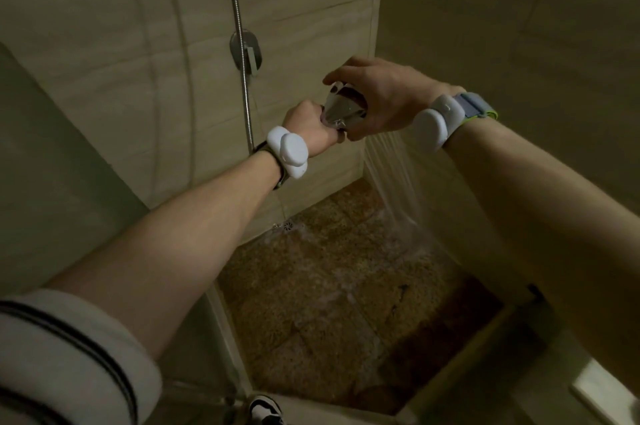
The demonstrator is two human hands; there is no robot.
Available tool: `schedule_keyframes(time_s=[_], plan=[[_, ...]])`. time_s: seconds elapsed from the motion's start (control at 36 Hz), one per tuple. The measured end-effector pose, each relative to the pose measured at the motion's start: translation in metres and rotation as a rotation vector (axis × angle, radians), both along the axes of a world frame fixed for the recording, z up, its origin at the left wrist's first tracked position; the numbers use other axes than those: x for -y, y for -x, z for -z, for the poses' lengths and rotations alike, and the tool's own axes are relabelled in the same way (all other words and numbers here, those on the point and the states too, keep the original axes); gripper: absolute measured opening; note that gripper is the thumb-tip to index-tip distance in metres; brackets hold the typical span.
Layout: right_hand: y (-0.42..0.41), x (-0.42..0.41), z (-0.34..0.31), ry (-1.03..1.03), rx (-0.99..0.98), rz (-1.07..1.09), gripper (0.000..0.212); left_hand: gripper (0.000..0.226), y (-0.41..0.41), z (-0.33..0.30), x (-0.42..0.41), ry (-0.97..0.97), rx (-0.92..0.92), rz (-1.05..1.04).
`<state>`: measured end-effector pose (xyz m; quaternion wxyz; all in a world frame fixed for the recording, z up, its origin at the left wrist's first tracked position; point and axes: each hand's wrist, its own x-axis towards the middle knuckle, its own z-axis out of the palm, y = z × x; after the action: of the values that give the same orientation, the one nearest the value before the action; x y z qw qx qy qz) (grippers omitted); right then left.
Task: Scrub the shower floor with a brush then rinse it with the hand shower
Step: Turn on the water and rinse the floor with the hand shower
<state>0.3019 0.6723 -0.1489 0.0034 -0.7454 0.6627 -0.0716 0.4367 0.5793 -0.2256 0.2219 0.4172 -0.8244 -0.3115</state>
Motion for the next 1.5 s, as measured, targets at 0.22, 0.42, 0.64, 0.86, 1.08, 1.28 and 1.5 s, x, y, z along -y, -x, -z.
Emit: schedule_keyframes(time_s=[0.22, 0.42, 0.64, 0.86, 1.08, 1.28, 1.5], plan=[[0.004, 0.007, 0.006, 0.064, -0.033, -0.027, 0.095, 0.034, -0.005, -0.006, -0.004, 0.052, 0.008, -0.026], [0.004, 0.009, 0.008, 0.106, -0.044, -0.028, 0.097, 0.033, -0.009, -0.010, -0.004, 0.116, 0.045, -0.081], [0.005, 0.010, 0.009, 0.118, -0.034, -0.026, 0.096, 0.027, -0.010, -0.011, -0.005, 0.130, 0.052, -0.094], [0.003, 0.008, 0.005, 0.143, -0.044, -0.022, 0.094, 0.029, -0.012, -0.017, -0.007, 0.089, 0.043, -0.071], [-0.001, 0.007, -0.004, 0.151, -0.048, -0.024, 0.097, 0.021, -0.015, -0.018, -0.008, 0.104, -0.003, -0.057], [-0.004, 0.006, -0.004, 0.169, -0.062, -0.036, 0.096, 0.021, -0.017, -0.018, -0.008, 0.145, -0.015, -0.087], [-0.002, 0.007, 0.000, 0.201, -0.071, -0.038, 0.095, 0.023, -0.018, -0.020, -0.012, 0.203, 0.014, -0.093]])
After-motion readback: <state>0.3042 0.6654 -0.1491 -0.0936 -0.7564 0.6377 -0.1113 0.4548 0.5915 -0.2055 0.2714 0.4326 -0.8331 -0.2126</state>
